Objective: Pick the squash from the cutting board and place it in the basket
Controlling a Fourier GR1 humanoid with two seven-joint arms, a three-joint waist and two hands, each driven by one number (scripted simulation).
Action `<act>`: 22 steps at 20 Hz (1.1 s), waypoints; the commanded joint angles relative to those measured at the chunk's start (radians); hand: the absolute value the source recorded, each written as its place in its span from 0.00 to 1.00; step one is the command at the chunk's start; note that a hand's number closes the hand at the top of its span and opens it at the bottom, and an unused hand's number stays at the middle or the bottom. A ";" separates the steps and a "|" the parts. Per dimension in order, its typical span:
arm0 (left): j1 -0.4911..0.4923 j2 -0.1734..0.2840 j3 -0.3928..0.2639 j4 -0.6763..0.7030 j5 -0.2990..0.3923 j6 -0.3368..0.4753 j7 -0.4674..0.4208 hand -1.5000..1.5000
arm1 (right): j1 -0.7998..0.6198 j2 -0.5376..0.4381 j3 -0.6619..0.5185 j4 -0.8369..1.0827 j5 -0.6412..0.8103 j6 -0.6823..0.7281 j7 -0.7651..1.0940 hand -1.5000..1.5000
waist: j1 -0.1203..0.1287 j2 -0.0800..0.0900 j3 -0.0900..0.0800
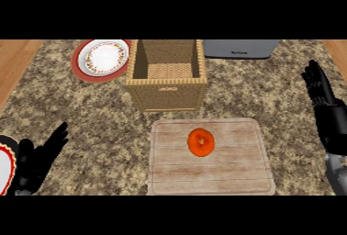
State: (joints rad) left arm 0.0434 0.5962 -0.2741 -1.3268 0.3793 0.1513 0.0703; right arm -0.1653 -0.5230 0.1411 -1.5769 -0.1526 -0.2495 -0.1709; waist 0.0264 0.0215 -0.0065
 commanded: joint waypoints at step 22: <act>0.048 -0.127 -0.005 -0.006 0.017 0.077 0.112 0.50 | -0.619 0.286 0.576 0.347 0.559 -0.260 0.728 0.00 | -0.066 -0.058 -0.003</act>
State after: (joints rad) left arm 0.0750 0.4725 -0.2879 -1.3446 0.3776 0.2269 0.1560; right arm -0.7082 -0.1410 0.6931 -1.2680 0.2990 -0.5784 0.3439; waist -0.0012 -0.0371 -0.0026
